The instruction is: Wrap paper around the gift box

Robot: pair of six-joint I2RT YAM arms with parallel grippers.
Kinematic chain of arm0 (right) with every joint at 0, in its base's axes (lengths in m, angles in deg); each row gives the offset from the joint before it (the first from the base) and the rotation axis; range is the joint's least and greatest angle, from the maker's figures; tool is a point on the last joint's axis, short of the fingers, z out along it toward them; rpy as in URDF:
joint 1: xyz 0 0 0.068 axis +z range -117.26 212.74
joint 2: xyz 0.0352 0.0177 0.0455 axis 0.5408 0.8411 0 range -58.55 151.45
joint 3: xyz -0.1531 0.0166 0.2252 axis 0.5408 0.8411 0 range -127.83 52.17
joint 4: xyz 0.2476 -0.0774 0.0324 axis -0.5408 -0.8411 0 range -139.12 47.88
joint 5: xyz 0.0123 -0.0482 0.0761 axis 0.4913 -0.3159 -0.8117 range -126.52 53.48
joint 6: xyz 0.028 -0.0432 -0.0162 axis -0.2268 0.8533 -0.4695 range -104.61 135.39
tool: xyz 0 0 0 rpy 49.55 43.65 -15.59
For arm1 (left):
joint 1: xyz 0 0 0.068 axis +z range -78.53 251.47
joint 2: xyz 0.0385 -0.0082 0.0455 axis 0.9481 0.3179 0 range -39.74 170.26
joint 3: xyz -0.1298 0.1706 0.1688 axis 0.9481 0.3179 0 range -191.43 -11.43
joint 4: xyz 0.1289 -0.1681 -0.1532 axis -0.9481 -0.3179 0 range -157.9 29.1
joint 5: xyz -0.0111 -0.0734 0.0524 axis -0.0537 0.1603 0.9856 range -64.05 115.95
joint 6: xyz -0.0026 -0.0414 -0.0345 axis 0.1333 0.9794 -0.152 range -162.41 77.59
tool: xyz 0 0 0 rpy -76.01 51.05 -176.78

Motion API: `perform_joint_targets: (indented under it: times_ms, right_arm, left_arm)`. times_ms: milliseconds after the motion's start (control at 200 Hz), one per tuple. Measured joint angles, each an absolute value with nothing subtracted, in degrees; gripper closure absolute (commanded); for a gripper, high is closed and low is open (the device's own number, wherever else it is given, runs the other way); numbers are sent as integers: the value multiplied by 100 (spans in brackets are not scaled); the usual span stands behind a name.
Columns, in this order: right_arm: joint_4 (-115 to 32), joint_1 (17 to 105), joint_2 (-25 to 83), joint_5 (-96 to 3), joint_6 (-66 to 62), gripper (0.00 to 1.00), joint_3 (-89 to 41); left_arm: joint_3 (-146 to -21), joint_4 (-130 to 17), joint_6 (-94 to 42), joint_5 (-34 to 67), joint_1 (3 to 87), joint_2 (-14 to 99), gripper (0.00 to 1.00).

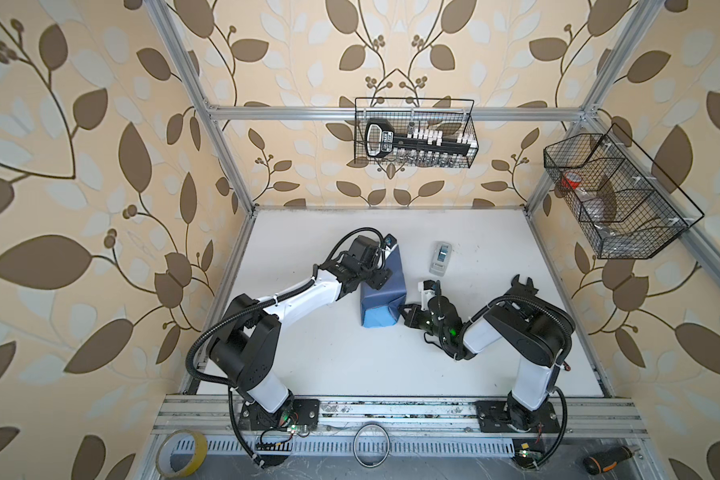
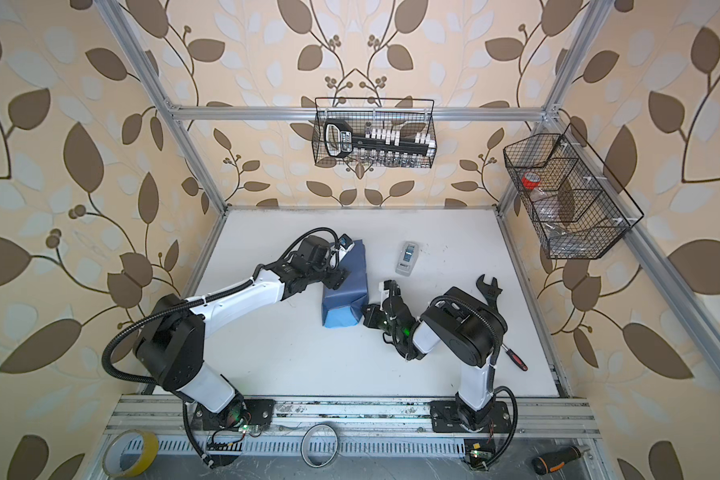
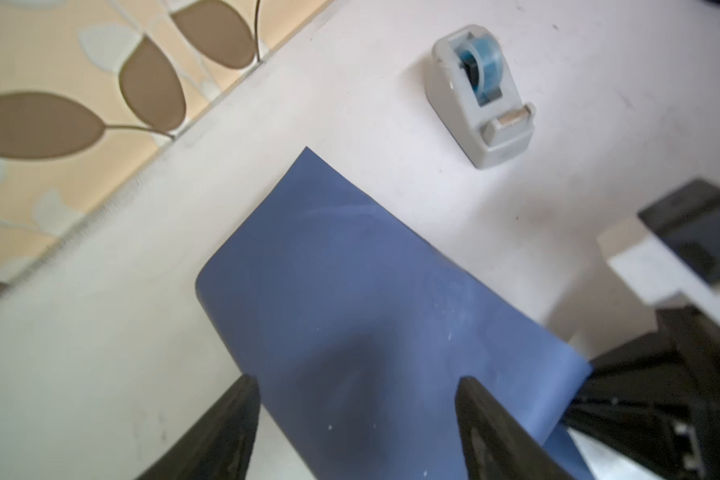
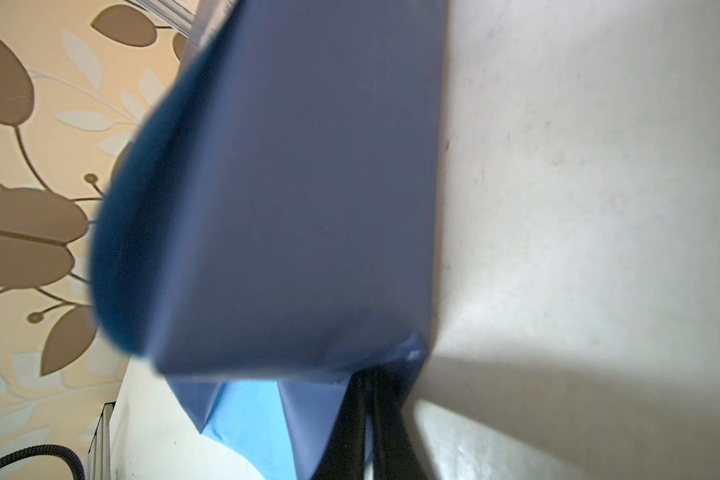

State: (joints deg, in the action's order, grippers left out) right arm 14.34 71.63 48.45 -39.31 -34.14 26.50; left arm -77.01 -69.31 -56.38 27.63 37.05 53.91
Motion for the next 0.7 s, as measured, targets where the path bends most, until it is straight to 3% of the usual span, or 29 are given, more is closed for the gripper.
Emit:
perform_joint_targets:
  times_ms: [300,700]
  right_arm:
    - [1292,7163,4790,-3920,-3408,90,2626]
    - [711,7334,4567,-3649,-3408,85,2464]
  left_arm:
    - [-8239,-7683,-4677,2592,3705,6278,43]
    - [-7986,-7324,-4342,2520,3707,6199,44]
